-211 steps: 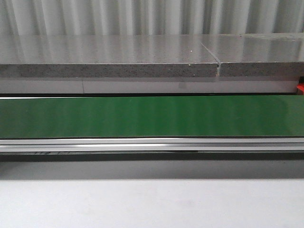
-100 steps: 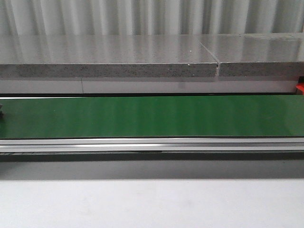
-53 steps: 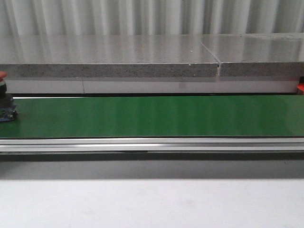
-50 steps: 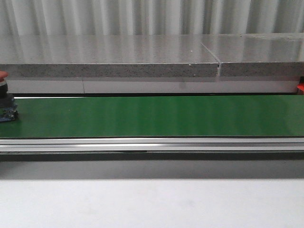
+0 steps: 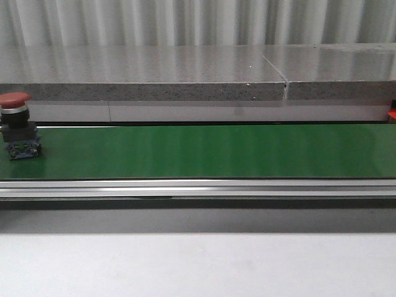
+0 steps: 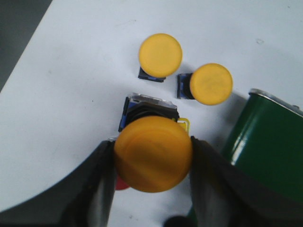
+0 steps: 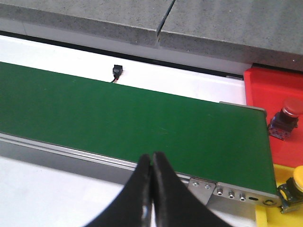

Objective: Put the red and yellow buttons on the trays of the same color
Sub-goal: 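Grasp the yellow button and place it on the belt with the left gripper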

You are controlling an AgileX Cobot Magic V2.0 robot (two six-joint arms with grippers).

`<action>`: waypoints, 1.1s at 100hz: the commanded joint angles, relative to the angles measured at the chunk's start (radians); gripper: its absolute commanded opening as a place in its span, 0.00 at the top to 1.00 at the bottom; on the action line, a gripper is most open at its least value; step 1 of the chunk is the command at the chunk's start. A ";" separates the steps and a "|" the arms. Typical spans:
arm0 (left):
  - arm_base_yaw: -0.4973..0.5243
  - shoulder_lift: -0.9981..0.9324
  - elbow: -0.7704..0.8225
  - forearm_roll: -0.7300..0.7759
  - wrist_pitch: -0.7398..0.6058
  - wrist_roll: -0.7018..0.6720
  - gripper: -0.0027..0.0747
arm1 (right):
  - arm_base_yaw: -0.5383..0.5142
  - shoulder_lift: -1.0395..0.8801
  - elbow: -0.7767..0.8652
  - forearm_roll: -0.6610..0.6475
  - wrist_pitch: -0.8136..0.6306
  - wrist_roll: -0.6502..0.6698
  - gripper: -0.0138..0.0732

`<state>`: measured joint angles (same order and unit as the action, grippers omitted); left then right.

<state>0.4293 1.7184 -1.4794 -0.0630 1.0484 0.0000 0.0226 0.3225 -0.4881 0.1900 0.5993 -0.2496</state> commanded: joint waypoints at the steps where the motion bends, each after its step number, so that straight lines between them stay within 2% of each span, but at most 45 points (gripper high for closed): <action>1: -0.027 -0.107 0.022 -0.007 -0.025 0.013 0.73 | 0.000 0.004 -0.026 -0.002 -0.069 -0.001 0.91; 32: -0.165 -0.232 0.220 -0.017 -0.088 0.013 0.73 | 0.000 0.004 -0.026 -0.002 -0.069 -0.001 0.91; 57: -0.241 -0.227 0.249 -0.017 -0.113 0.013 0.73 | 0.000 0.004 -0.026 -0.002 -0.069 -0.001 0.91; 79: -0.246 -0.185 0.247 -0.021 -0.096 0.013 0.71 | 0.000 0.004 -0.026 -0.002 -0.069 -0.001 0.91; 86: -0.246 -0.179 0.247 -0.025 -0.106 0.013 0.64 | 0.000 0.004 -0.026 -0.002 -0.069 -0.001 0.91; 101: -0.246 -0.179 0.245 -0.052 -0.134 0.016 0.30 | 0.000 0.004 -0.026 -0.002 -0.069 -0.001 0.91; 105: -0.246 -0.181 0.245 -0.056 -0.136 0.018 0.26 | 0.000 0.004 -0.026 -0.002 -0.069 -0.001 0.91; 110: -0.250 -0.189 0.245 -0.057 -0.146 0.027 0.25 | 0.000 0.004 -0.026 -0.002 -0.069 -0.001 0.91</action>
<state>0.1890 1.5707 -1.2059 -0.0966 0.9463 0.0127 0.0226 0.3225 -0.4881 0.1900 0.5993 -0.2496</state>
